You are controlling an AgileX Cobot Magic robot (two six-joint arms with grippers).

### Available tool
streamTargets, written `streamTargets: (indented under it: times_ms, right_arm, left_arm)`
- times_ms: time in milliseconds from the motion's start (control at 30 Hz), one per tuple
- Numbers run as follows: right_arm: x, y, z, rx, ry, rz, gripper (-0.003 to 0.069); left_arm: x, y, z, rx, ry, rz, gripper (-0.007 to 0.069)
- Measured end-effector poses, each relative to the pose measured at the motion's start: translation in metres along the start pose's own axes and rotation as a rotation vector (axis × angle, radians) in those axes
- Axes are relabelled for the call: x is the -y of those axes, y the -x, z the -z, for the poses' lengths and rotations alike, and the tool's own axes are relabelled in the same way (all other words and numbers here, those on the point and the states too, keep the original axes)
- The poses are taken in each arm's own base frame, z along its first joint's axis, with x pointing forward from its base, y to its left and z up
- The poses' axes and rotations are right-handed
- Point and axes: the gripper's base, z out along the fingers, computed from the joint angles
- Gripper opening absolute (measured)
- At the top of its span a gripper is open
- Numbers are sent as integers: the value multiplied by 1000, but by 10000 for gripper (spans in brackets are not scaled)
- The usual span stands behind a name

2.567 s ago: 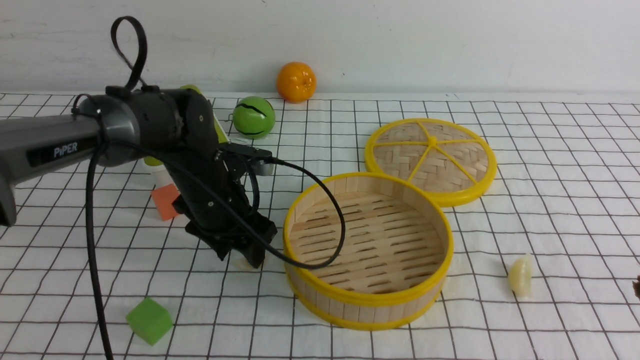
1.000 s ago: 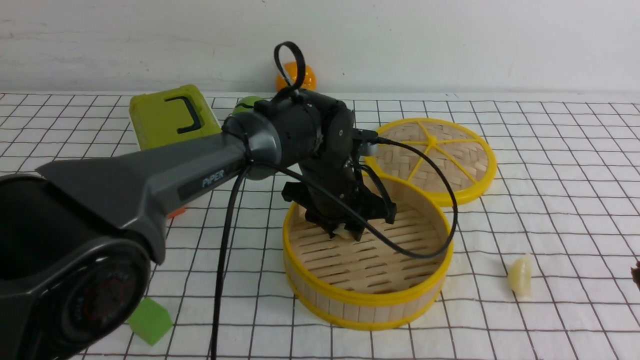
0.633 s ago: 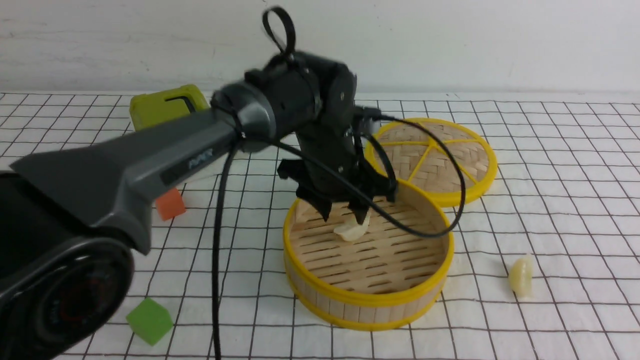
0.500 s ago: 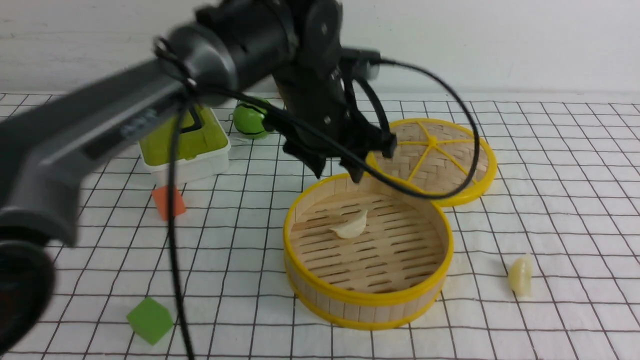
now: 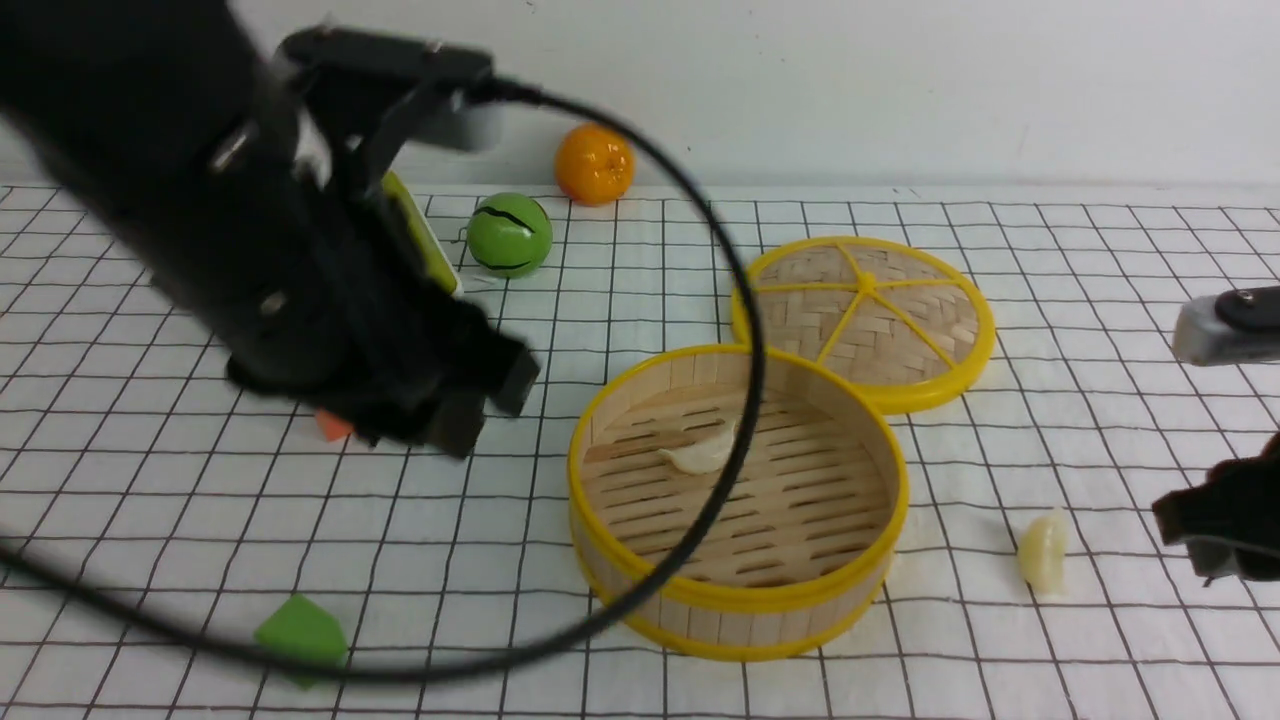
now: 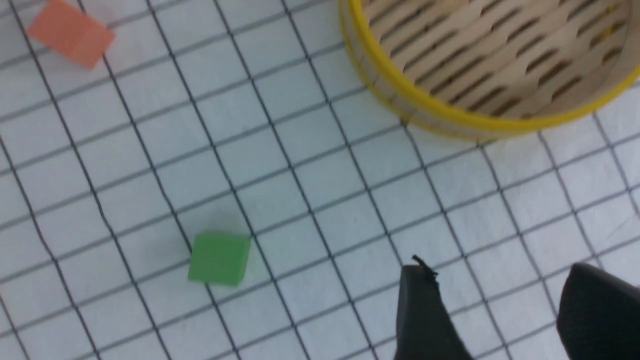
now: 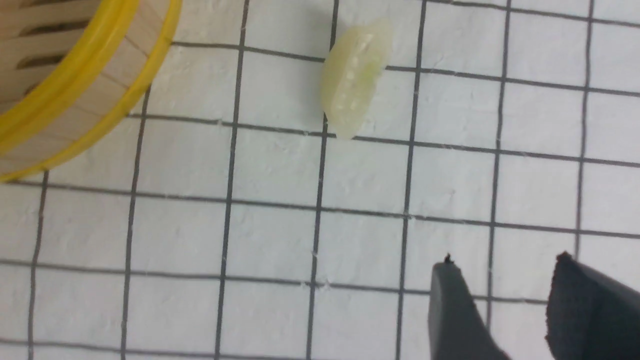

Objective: Put the dumplings into the steamer on the table with the white tablecloth.
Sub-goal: 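Reach for and grasp a dumpling lying on the table beside the steamer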

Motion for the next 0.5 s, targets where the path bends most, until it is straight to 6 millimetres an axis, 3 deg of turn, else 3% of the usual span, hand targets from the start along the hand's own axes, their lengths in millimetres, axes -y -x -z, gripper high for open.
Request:
streamTargets:
  times_ms: [100, 233, 400, 500]
  right_arm:
    - [7, 11, -29, -37, 51, -63, 327]
    - [4, 33, -58, -47, 123, -80, 407]
    - [-7, 52, -97, -76, 161, -45, 502]
    - [-7, 54, -117, -113, 153, -46, 513]
  left_arm:
    - [-7, -42, -1, -26, -9, 4, 362]
    - [-11, -74, -3, 7, -45, 22, 362]
    - [-13, -85, -5, 60, -59, 56, 362]
    - [-13, -85, -6, 64, -59, 60, 362]
